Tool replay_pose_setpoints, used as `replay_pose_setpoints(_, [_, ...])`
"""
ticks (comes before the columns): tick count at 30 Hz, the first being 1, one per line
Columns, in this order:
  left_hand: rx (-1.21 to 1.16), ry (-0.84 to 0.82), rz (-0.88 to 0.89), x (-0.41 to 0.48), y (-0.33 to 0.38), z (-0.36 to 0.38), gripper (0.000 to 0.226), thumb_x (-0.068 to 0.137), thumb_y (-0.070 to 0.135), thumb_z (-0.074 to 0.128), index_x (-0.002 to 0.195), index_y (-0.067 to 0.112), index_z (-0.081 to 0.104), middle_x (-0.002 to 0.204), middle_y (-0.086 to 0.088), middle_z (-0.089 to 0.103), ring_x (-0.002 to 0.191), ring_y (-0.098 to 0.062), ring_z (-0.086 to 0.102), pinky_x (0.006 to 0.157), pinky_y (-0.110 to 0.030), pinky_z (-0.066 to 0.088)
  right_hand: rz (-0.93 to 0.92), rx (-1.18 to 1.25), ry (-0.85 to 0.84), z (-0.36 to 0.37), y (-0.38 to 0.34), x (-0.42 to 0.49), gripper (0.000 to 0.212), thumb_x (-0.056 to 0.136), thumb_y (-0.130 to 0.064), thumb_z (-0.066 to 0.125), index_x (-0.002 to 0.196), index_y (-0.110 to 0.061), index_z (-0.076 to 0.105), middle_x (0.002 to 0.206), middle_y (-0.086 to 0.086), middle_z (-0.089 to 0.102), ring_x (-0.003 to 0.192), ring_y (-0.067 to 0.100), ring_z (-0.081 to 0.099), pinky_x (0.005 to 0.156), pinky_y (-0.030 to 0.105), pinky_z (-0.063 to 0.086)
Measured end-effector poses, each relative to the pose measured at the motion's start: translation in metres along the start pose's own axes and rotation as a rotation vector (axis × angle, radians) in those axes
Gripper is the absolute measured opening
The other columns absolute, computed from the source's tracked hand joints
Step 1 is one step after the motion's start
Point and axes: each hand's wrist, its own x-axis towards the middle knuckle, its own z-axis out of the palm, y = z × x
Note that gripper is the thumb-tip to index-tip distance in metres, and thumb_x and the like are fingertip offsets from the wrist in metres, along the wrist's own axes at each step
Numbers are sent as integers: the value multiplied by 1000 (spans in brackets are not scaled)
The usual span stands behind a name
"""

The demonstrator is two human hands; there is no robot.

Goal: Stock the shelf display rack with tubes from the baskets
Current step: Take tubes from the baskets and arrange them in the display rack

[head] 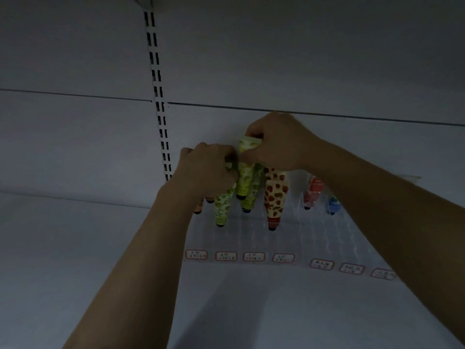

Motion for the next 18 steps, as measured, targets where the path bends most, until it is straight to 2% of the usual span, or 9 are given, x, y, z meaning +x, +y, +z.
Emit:
replay_pose_setpoints(2, [-39, 5, -8, 0, -2, 0, 31, 88, 32, 57, 118, 29, 60, 113, -2, 63, 108, -27, 53, 93, -35, 33, -43, 7, -109, 9, 0, 1, 35, 83, -31, 68, 93, 3, 64, 84, 14, 59, 75, 21, 52, 61, 28, 33])
replay_pose_setpoints(4, [-94, 15, -15, 0, -5, -1, 28, 88, 34, 61, 115, 26, 65, 111, -2, 65, 104, -26, 56, 94, -36, 42, -61, 25, -191, 15, 2, 2, 28, 87, -32, 66, 94, -6, 60, 89, 6, 57, 84, 19, 53, 66, 28, 34])
replay_pose_setpoints(7, [-156, 77, -1, -1, -8, 0, 26, 85, 38, 67, 106, 22, 70, 97, -2, 67, 88, -20, 60, 81, -31, 49, -92, 22, -201, 17, 3, 1, 25, 88, -34, 64, 93, -10, 59, 84, -1, 53, 82, 17, 51, 64, 28, 32])
replay_pose_setpoints(9, [-193, 113, -5, -3, -8, -1, 24, 84, 33, 69, 105, 21, 72, 98, -4, 70, 80, -14, 57, 73, -25, 47, -113, 16, -193, 16, 5, -2, 24, 90, -33, 63, 84, -11, 54, 76, -3, 48, 77, 17, 48, 64, 28, 32])
replay_pose_setpoints(11, [-238, 126, -24, -5, -7, -1, 19, 83, 29, 70, 100, 22, 74, 99, -4, 70, 81, -14, 58, 73, -24, 49, -120, 8, -197, 16, 6, -4, 29, 93, -33, 59, 72, -20, 43, 72, -6, 44, 71, 15, 45, 62, 28, 32])
replay_pose_setpoints(13, [-253, 130, -44, -7, -7, -2, 14, 83, 29, 69, 94, 24, 75, 93, -3, 69, 85, -16, 60, 76, -27, 52, -111, 3, -188, 16, 7, -6, 33, 95, -33, 55, 69, -26, 35, 72, -7, 42, 69, 15, 45, 61, 29, 34])
replay_pose_setpoints(16, [-243, 149, -68, -9, -9, -1, 16, 82, 36, 70, 93, 25, 76, 97, -3, 70, 90, -21, 63, 80, -29, 53, -96, -2, -156, 19, 10, -11, 29, 96, -33, 53, 74, -23, 36, 73, -1, 46, 70, 22, 51, 63, 32, 41])
replay_pose_setpoints(18, [-236, 169, -74, -11, -10, 0, 18, 82, 38, 70, 92, 25, 76, 96, -4, 72, 90, -22, 65, 83, -31, 53, -93, 5, -132, 22, 12, -15, 25, 96, -33, 53, 82, -17, 39, 71, 0, 47, 66, 20, 49, 57, 30, 38])
